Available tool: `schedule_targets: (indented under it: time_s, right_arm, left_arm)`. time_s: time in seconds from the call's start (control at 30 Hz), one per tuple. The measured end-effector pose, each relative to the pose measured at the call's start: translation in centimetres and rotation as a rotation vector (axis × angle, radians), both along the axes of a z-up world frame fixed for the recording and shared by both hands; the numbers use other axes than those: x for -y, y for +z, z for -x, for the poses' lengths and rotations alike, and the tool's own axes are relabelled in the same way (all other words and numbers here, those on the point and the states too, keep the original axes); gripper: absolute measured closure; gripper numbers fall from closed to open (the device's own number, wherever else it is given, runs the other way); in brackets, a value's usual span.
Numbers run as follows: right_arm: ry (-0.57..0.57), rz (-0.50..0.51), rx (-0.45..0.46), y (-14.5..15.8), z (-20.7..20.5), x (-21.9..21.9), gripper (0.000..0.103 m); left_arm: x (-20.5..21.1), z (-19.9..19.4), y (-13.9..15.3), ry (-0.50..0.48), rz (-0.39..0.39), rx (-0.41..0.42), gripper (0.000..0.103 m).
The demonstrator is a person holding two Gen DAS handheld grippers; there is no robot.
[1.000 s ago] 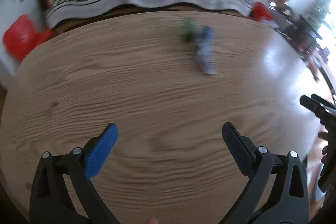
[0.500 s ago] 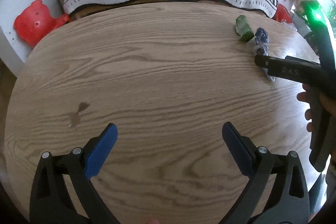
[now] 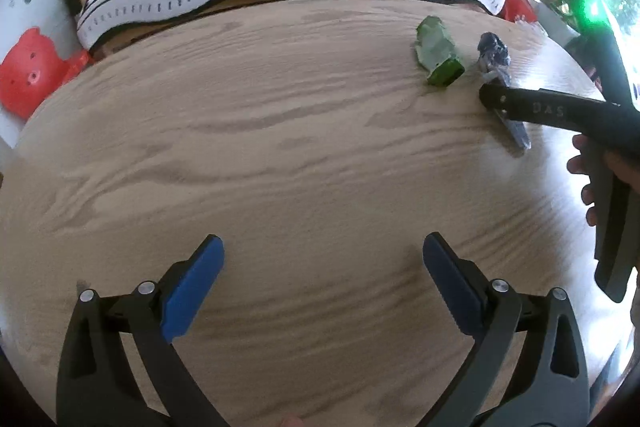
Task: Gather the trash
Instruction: 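Return both grippers to the table toward the green toy car and blue foil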
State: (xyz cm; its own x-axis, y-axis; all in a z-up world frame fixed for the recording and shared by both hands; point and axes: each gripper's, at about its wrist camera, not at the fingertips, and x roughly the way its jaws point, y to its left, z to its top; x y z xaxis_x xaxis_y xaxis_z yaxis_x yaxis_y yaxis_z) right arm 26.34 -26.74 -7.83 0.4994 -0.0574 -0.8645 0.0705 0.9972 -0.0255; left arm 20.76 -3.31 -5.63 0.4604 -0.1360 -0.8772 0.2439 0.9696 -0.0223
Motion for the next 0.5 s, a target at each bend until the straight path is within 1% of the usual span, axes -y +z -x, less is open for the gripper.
schedule_targets:
  time_s: [0.1, 0.17, 0.23, 0.3, 0.5]
  right_arm:
    - [0.009, -0.002, -0.002, 0.0, -0.7, 1.6, 0.005]
    - [0.027, -0.003, -0.003, 0.0, -0.9, 2.5, 0.005]
    - [0.037, -0.002, -0.002, 0.0, -1.0, 3.0, 0.005]
    - [0.032, -0.003, 0.002, 0.1, -1.1, 3.6, 0.005]
    - [0.055, -0.002, 0.031, 0.0, -0.9, 4.1, 0.005]
  left_arm:
    - [2.0, -1.5, 0.0, -0.023, 0.010, 0.004, 0.006]
    - [3.3, -2.4, 0.0, -0.043, 0.000, 0.009, 0.006]
    - [5.0, -3.5, -0.2, -0.065, -0.028, 0.023, 0.006]
    - [6.3, -4.5, -0.2, -0.079, -0.027, 0.035, 0.006]
    - [8.7, -7.5, -0.3, -0.096, -0.021, 0.064, 0.006]
